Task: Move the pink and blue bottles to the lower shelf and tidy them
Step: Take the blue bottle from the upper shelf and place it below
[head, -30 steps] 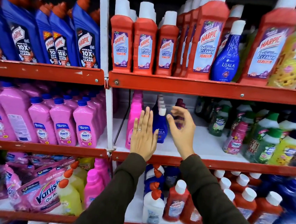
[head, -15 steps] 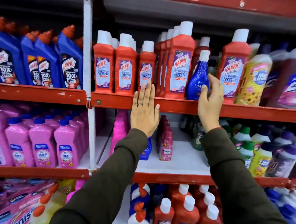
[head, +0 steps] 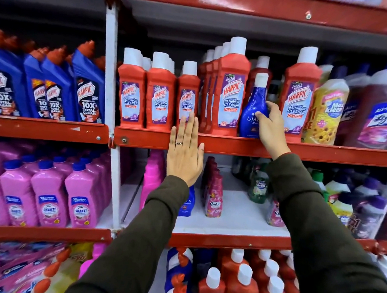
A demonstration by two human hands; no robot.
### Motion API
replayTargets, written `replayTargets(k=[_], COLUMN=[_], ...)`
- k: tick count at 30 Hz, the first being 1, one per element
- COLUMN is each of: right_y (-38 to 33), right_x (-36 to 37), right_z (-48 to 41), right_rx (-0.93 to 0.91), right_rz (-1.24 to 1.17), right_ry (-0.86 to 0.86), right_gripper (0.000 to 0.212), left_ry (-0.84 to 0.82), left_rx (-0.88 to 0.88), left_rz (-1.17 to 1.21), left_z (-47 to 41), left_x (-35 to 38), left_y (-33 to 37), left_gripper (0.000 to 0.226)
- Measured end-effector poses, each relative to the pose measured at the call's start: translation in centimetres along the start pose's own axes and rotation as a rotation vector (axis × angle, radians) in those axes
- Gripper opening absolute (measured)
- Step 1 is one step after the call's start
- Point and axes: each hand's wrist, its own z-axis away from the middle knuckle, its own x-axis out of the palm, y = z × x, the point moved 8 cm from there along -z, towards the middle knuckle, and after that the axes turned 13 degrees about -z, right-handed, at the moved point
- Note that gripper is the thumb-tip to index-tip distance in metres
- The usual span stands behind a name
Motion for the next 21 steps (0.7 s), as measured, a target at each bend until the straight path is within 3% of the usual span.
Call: replayTargets(k=[13,21], right_y=[-3.4,-1.5], right_x=[-1.7,-0.6], right_z=[0.4,6.2], right_rx=[-0.061,-0.075], right_rz=[-0.230,-0.289], right_ry=[0.003,-0.071], right_gripper=[0.039,0.038], left_ry=[0.005,0.038], left_rx=[0.012,0.034], left_rz=[-0.007,0.081], left_z=[0.0,2.2], left_x=[0.4,0.0], left_y=[0.1,0.1], left_gripper=[0.063,0.064])
